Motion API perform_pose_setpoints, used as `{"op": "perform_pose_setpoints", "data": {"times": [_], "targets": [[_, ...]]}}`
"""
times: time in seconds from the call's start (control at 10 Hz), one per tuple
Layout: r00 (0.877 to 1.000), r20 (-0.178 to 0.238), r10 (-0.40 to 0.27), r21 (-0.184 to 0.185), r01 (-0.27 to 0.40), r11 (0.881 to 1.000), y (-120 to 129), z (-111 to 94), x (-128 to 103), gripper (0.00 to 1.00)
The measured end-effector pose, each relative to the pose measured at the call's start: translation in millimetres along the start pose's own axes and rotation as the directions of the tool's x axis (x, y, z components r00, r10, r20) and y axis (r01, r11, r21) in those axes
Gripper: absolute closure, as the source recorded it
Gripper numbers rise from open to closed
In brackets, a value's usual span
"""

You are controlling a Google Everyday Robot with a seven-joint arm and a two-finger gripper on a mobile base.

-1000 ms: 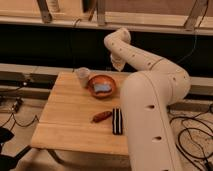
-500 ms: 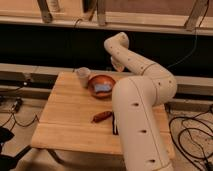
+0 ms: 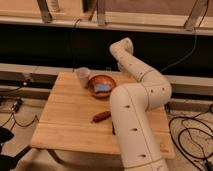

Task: Push the ceramic bowl across the table

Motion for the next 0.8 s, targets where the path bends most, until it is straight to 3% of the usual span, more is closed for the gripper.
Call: {"op": "perform_pose_setpoints", "data": {"times": [0.4, 0.8], "targets": [[0.993, -0.096, -0.067, -0.047, 0.063, 0.997, 34, 24, -2, 1.0], [0.972, -0.18, -0.151, -0.09, 0.137, 0.986, 68, 42, -3, 1.0]]}}
